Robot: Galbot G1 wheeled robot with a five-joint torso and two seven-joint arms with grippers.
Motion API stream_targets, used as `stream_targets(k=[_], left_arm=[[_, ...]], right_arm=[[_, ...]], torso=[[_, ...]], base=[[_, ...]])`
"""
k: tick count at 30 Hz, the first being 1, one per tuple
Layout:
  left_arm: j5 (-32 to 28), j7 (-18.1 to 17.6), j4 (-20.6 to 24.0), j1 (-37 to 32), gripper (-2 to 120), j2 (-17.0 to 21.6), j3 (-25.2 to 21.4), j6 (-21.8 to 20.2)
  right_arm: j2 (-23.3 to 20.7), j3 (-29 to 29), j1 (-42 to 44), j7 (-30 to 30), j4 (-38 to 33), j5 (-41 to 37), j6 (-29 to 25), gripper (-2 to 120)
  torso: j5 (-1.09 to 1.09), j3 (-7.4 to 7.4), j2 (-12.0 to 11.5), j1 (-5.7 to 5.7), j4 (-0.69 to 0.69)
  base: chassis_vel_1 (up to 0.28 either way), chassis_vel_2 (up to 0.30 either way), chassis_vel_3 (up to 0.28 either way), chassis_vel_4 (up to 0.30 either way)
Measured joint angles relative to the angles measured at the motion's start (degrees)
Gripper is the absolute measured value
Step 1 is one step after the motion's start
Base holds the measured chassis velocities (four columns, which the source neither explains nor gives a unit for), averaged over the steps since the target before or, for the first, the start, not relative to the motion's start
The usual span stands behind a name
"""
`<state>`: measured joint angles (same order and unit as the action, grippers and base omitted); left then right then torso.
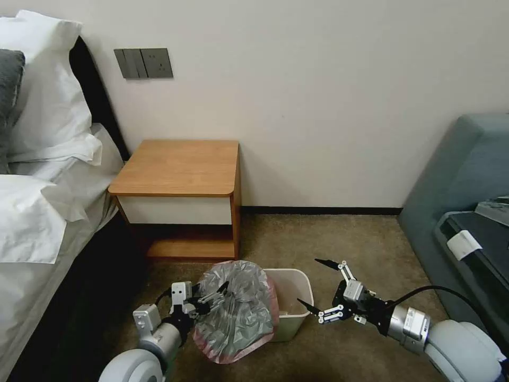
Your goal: Pick up the garbage bag from the table and place it over the trash can.
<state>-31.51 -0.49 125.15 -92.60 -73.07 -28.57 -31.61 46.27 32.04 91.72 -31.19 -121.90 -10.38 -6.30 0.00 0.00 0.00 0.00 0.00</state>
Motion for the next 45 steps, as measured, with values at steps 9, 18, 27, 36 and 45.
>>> stream_targets(k=[9, 18, 27, 36, 45], left_arm=[[2.38, 1.92, -0.02, 0.59, 96, -0.1, -0.21, -4.66], [2.58, 2.86, -1.34, 1.62, 96, -0.77, 0.12, -5.5], [0.07, 3.46, -2.8, 3.27, 95, -1.38, 1.61, -5.72], [-0.12, 3.24, -3.5, 4.11, 93, -1.58, 1.27, -5.53], [-0.67, 3.65, -4.41, 5.3, 65, -1.96, 0.32, -7.94]], right_arm=[[-0.36, -0.99, -0.91, 0.36, 0.03, -0.02, -0.02, 100], [-0.68, -1.1, -0.98, 0.4, -0.13, -0.16, -0.29, 100], [-0.68, -1.79, -1.14, 0.47, -0.85, -0.17, -0.38, 100], [-0.37, -2.0, -0.81, 0.47, -1.04, 0.0, -0.34, 100], [-0.56, -2.23, -0.85, 0.38, -1.17, 0.03, -0.36, 100]], torso=[[-0.01, 0.0, 0.0, 0.0, 0.0], [0.0, 0.0, 0.0, 0.0, 0.0], [0.0, 0.0, 0.0, 0.0, 0.0], [0.0, 0.0, 0.0, 0.0, 0.0], [0.0, 0.0, 0.0, 0.0, 0.0]], base=[[0.0, 0.0, 0.0, 0.0], [0.0, 0.0, 0.0, 0.0], [0.0, 0.0, 0.0, 0.0], [0.0, 0.0, 0.0, 0.0], [0.0, 0.0, 0.0, 0.0]])
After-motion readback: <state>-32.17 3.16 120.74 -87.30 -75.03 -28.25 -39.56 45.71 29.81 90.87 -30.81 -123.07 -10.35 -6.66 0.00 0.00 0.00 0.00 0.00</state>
